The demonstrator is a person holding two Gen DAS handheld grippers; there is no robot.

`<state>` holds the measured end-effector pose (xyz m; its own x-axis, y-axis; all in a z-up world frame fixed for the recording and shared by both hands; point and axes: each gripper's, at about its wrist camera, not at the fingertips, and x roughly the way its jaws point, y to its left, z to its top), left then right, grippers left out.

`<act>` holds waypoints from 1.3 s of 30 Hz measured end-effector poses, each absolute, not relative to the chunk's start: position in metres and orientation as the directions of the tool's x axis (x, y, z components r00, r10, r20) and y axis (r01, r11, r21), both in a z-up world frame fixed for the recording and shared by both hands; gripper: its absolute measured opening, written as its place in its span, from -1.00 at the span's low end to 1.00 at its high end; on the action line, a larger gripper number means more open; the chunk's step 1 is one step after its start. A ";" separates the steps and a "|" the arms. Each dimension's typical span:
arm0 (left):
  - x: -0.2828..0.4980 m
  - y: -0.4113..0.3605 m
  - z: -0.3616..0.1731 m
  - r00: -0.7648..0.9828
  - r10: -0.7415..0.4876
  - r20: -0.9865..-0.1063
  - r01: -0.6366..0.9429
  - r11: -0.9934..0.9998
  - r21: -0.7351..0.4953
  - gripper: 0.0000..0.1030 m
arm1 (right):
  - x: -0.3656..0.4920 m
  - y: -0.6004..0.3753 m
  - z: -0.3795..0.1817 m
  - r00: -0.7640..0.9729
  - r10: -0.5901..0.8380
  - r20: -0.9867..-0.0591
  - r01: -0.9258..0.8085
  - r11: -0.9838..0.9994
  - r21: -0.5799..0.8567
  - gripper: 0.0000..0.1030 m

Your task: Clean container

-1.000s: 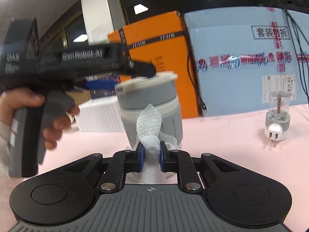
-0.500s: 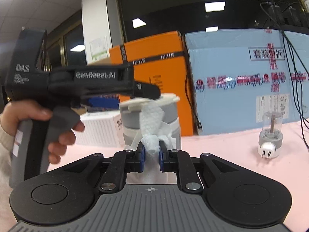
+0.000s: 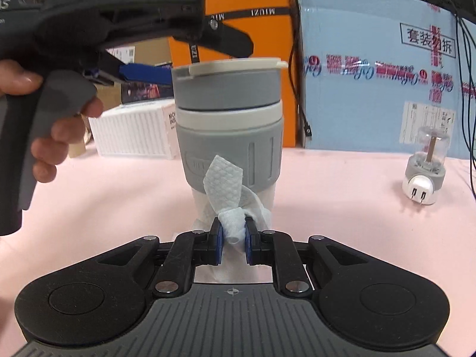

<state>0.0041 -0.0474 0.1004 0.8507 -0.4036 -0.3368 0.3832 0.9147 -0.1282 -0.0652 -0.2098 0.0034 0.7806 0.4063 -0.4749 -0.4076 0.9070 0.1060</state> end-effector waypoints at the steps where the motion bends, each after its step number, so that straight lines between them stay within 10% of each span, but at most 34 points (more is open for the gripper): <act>1: 0.004 -0.047 0.100 0.851 -0.403 -0.337 0.382 0.915 -0.130 1.00 | -0.064 -0.209 0.003 0.777 0.406 -0.481 -0.409 0.907 0.105 -0.74; 6: 0.005 -0.047 0.100 0.851 -0.403 -0.337 0.382 0.915 -0.131 1.00 | -0.058 -0.204 0.000 0.755 0.396 -0.522 -0.420 0.904 0.078 -0.70; 14: 0.004 -0.047 0.101 0.849 -0.407 -0.336 0.385 0.913 -0.135 1.00 | -0.069 -0.200 0.001 0.742 0.385 -0.549 -0.464 0.886 -0.005 0.07; 24: 0.004 -0.047 0.100 0.848 -0.411 -0.335 0.389 0.911 -0.135 1.00 | -0.079 -0.200 0.014 0.788 0.352 -0.505 -0.475 0.870 -0.134 0.55; 27: 0.004 -0.046 0.100 0.847 -0.413 -0.335 0.390 0.911 -0.137 1.00 | -0.063 -0.199 0.005 0.722 0.384 -0.575 -0.502 0.863 -0.054 0.42; 32: 0.005 -0.046 0.100 0.846 -0.414 -0.335 0.389 0.910 -0.142 1.00 | -0.059 -0.197 0.000 0.696 0.409 -0.591 -0.527 0.850 -0.032 -0.62; 39: 0.005 -0.046 0.099 0.845 -0.417 -0.335 0.391 0.909 -0.147 1.00 | -0.077 -0.208 0.012 0.741 0.442 -0.505 -0.524 0.851 -0.025 -0.76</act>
